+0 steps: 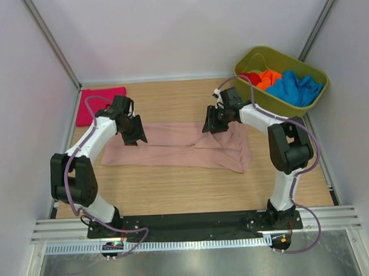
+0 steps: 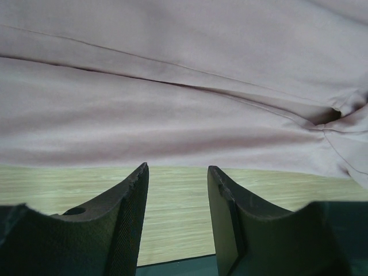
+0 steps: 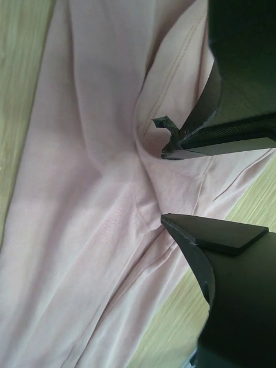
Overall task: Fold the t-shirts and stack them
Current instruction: Fold the tshirt
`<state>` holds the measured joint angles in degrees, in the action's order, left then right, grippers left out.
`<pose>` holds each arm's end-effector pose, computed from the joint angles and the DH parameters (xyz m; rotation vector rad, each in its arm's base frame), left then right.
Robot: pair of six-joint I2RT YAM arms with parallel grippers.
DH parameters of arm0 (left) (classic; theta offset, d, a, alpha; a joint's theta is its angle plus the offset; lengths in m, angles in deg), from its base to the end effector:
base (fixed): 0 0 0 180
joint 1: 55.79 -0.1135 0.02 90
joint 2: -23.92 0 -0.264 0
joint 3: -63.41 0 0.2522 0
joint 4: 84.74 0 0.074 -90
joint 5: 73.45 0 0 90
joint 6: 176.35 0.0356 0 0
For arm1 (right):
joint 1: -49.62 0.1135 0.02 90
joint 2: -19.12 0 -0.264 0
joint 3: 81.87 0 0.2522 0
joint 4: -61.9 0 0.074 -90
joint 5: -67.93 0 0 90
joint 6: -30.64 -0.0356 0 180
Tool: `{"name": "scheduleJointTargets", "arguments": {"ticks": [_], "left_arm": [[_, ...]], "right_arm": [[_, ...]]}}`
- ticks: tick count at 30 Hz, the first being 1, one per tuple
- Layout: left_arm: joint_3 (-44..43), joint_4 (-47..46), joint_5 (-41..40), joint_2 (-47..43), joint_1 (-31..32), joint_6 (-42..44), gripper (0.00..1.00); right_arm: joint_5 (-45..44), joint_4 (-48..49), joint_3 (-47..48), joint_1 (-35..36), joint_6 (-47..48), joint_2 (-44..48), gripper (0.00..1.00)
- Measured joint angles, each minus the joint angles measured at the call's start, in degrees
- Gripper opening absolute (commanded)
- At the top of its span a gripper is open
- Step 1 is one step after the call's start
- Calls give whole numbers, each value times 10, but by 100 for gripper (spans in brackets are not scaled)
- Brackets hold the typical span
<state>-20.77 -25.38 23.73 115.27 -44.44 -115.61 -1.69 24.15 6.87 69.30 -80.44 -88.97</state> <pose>0.3129 -0.0673 0.2457 -0.3966 2.7496 -0.3637 0.3708 0.1458 0.1907 -0.1077 2.6371 0.7151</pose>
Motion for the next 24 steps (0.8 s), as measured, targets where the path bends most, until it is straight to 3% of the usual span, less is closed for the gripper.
{"name": "scheduleJointTargets", "arguments": {"ticks": [10, 24], "left_arm": [[0, -1, 21, 0, 0, 0, 47], [0, -2, 30, 1, 0, 0, 47]], "right_arm": [[84, 15, 72, 0, -31, -69, 50], [123, 52, 140, 0, -91, -127, 49]]}}
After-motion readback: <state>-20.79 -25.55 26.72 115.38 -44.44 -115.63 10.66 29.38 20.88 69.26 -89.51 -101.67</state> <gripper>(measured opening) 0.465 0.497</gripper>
